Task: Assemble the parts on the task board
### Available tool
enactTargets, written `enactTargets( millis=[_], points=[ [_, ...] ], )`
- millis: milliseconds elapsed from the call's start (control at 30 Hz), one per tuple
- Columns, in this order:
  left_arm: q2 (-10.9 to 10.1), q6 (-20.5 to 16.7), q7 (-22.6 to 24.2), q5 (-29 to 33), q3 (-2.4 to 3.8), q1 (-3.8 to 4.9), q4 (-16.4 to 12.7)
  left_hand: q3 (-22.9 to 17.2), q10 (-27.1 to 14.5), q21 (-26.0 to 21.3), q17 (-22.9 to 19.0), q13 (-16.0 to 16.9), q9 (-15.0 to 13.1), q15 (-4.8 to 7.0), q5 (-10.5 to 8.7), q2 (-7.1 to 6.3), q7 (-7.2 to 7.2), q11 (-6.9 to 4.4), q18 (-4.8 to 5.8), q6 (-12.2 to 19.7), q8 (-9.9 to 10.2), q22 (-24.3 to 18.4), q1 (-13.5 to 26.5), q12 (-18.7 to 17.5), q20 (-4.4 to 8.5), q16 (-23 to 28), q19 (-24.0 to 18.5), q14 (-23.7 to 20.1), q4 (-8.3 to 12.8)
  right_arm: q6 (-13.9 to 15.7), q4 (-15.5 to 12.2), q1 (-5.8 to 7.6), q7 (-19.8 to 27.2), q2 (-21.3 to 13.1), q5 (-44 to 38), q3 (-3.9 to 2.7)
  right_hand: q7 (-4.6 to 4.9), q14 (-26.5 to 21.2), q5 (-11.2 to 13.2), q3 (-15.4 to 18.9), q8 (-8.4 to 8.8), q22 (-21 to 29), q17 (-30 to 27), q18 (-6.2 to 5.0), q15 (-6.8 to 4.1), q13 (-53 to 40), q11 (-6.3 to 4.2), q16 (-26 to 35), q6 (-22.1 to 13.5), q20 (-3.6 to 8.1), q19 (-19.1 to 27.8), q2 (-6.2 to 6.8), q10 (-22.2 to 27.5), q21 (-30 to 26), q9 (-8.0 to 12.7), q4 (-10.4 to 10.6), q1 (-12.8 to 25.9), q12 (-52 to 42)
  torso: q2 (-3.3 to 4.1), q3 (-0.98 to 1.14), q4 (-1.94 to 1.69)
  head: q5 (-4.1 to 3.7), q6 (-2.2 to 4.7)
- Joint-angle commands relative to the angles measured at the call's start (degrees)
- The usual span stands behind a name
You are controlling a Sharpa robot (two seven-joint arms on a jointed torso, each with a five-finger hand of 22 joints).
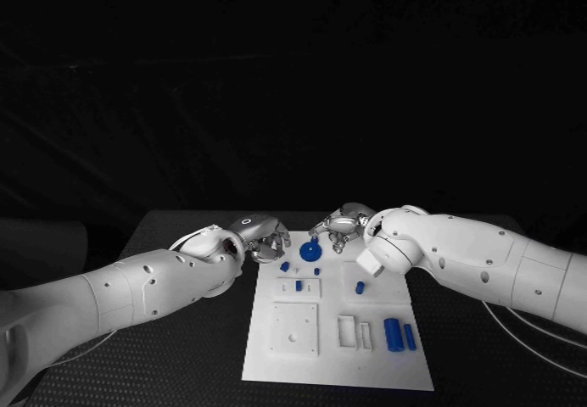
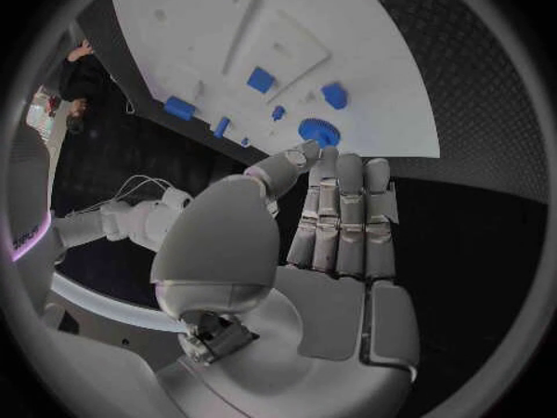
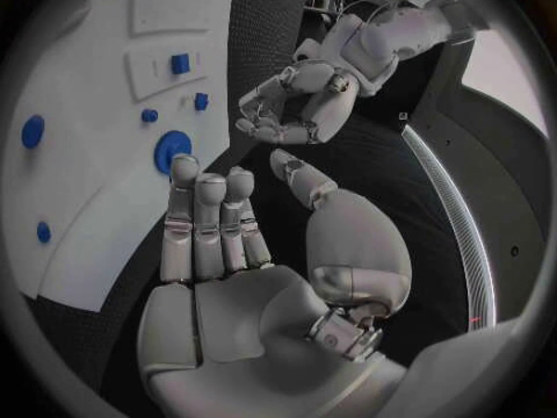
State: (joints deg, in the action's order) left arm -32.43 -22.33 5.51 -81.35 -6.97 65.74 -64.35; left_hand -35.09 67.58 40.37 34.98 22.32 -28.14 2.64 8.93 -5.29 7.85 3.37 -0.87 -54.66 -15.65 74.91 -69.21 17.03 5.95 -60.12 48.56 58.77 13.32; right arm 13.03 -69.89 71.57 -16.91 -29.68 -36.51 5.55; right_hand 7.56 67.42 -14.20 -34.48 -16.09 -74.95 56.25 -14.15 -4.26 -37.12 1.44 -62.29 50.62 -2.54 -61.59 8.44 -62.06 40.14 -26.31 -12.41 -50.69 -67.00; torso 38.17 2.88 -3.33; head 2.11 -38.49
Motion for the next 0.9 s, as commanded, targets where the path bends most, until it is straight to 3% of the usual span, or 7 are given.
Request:
enactTargets(
  millis=[33, 400, 533, 667, 700, 800, 900],
  points=[
    [-0.33, 1.05, -0.84, 1.21, 0.10, 1.36, -1.30, -0.12, 0.63, 0.09, -0.10, -0.09, 0.06, -0.13, -0.26, -0.01, -0.12, 0.00, -0.15, -0.37, -0.27, 1.10, 0.55, -0.39, 2.12, 0.36, 0.33, 0.46, -0.09, -1.28, 0.19, -0.25, 0.23, 0.20, 1.94, 0.14, 0.43, -0.18, -0.14, -0.28, 0.24, -1.20, 0.09, -0.85, -0.39, -0.09, 0.01, -0.26, 0.06, 0.04, 0.35, -0.01, 0.38, 0.20, 0.09, -0.07, 0.30, 0.00, -0.04, 0.05, -0.13, -0.02, 0.29],
    [0.10, 2.24, -1.37, 1.72, 0.06, 1.60, 0.91, -0.19, 0.93, 0.03, -0.14, -0.20, 0.09, -0.08, -0.66, -0.21, -0.15, -0.04, -0.19, -0.39, -0.30, 1.09, 0.50, -0.79, 2.16, 0.44, 0.45, 0.62, -0.06, -0.99, 0.12, -0.28, 0.28, 0.11, 1.15, 0.16, 0.44, -0.24, -0.10, -0.32, 0.27, -1.19, 0.11, -0.85, -0.38, -0.20, 0.03, -0.25, 0.03, 0.02, 0.44, -0.09, 0.42, 0.25, 0.10, -0.07, 0.27, 0.06, -0.04, 0.02, -0.17, 0.09, 0.28],
    [1.85, 2.66, -1.31, 1.82, -0.08, 1.55, 3.36, 0.43, 0.62, -0.06, -0.17, -0.52, 0.43, -0.27, -1.72, -2.03, 0.27, 0.26, -0.20, 0.64, 0.25, 1.12, 0.78, -1.88, 2.08, 0.59, 0.53, 0.64, 0.24, -0.81, -0.20, -0.28, 0.47, 0.02, 0.05, 0.16, 0.44, -0.25, -0.10, -0.33, 0.27, -1.18, 0.12, -0.85, -0.38, -0.22, 0.03, -0.26, 0.02, 0.02, 0.45, -0.10, 0.43, 0.27, 0.10, -0.08, 0.26, 0.07, -0.08, 0.17, -0.22, 0.18, 0.29],
    [3.39, 3.59, -0.90, 1.81, -1.33, 1.21, 6.19, 0.95, 0.07, -0.17, -0.19, -0.76, 0.68, -0.52, -3.10, -4.06, 0.60, 0.58, -0.31, 1.45, 0.66, 1.12, 1.16, -2.78, 1.92, 0.75, 0.55, 0.53, 0.04, -0.68, -0.27, -0.28, 0.54, 0.05, -0.16, 0.16, 0.44, -0.25, -0.10, -0.33, 0.27, -1.18, 0.12, -0.85, -0.38, -0.23, 0.03, -0.26, 0.02, 0.02, 0.46, -0.09, 0.43, 0.27, 0.10, -0.09, 0.26, 0.07, 0.03, 0.08, -0.15, 0.24, 0.25],
    [3.85, 3.89, -0.53, 1.80, -1.48, 0.90, 7.07, 1.23, -0.61, -0.24, -0.21, -0.94, 0.87, -0.77, -4.93, -5.17, 0.90, 0.78, -0.35, 2.23, 1.06, 1.12, 1.34, -3.29, 1.80, 0.85, 0.44, 0.35, 0.01, -0.69, -0.31, -0.28, 0.54, 0.07, -0.19, 0.15, 0.44, -0.25, -0.10, -0.33, 0.27, -1.18, 0.12, -0.85, -0.38, -0.23, 0.03, -0.26, 0.02, 0.02, 0.46, -0.09, 0.43, 0.27, 0.10, -0.09, 0.26, 0.07, 0.06, 0.08, -0.13, 0.27, 0.26],
    [4.75, 4.92, 0.03, 0.30, -1.88, 0.40, 8.79, 1.68, -1.79, -0.46, -0.24, -1.18, 1.13, -1.06, -5.78, -7.49, 1.30, 1.16, -0.46, 3.35, 1.57, 1.15, 1.53, -4.23, 1.41, 1.07, 0.05, -0.12, -0.28, -0.65, -0.35, -0.28, 0.56, 0.11, -0.28, 0.15, 0.45, -0.25, -0.10, -0.33, 0.28, -1.18, 0.13, -0.85, -0.38, -0.25, 0.03, -0.26, 0.01, 0.02, 0.47, -0.08, 0.43, 0.28, 0.10, -0.10, 0.25, 0.08, 0.03, 0.07, -0.11, 0.23, 0.14],
    [5.69, 6.35, 0.97, -1.07, -3.52, 0.12, 10.44, 2.59, -4.13, -0.77, -0.23, -1.48, 1.52, -1.57, -5.76, -9.26, 0.18, 1.63, -0.35, 5.53, 2.47, 1.29, 1.48, -5.59, 0.89, 1.46, -1.05, -1.45, -0.32, -0.55, -0.44, -0.28, 0.61, 0.09, -0.45, 0.15, 0.45, -0.26, -0.11, -0.33, 0.28, -1.18, 0.13, -0.85, -0.37, -0.27, 0.03, -0.26, 0.01, 0.02, 0.48, -0.07, 0.43, 0.29, 0.11, -0.11, 0.24, 0.08, 0.06, 0.11, -0.08, 0.21, 0.03]
  ],
)
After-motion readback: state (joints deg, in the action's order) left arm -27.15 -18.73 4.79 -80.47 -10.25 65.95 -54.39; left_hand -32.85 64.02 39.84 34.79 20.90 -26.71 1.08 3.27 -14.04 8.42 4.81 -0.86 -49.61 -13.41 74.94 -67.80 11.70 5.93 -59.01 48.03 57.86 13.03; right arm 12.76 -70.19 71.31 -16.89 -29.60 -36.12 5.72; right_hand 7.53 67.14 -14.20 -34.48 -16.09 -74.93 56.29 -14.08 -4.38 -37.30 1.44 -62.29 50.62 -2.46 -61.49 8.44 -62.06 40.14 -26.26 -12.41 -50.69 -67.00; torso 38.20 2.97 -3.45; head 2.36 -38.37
